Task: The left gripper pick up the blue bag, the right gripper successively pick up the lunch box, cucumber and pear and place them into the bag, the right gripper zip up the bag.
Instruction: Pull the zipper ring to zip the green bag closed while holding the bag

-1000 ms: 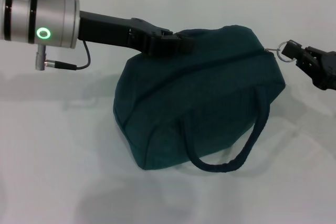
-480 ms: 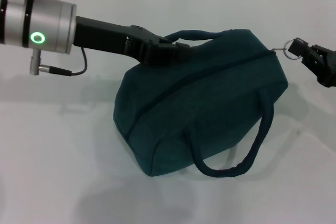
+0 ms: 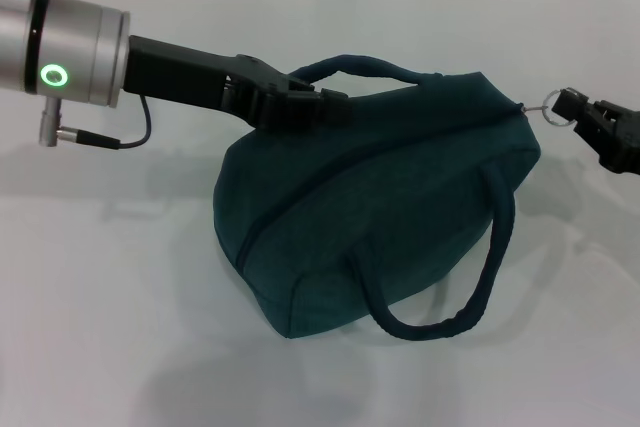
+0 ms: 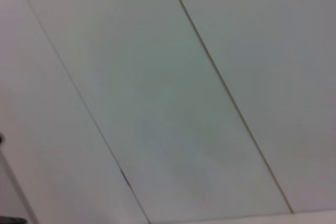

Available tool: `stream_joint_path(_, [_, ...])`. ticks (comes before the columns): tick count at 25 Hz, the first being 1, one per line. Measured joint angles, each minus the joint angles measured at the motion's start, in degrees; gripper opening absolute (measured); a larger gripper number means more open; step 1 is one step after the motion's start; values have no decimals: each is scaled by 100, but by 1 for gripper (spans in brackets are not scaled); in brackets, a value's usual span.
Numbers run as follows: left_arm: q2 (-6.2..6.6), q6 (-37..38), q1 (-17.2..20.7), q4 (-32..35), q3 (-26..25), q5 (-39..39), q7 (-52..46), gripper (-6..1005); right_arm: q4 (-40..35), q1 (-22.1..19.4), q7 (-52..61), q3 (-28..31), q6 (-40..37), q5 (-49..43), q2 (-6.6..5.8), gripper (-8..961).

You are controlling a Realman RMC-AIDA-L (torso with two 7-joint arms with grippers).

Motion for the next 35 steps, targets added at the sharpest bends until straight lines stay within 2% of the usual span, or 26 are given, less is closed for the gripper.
stream_joint_path(22, [-9, 17, 9, 1, -9, -14, 31, 65, 227, 157, -11, -353, 674, -33, 26, 15])
stream_joint_path(35, [-69, 15, 76, 1, -44, -248, 93, 72, 226, 47, -59, -290, 256, 67, 26, 18])
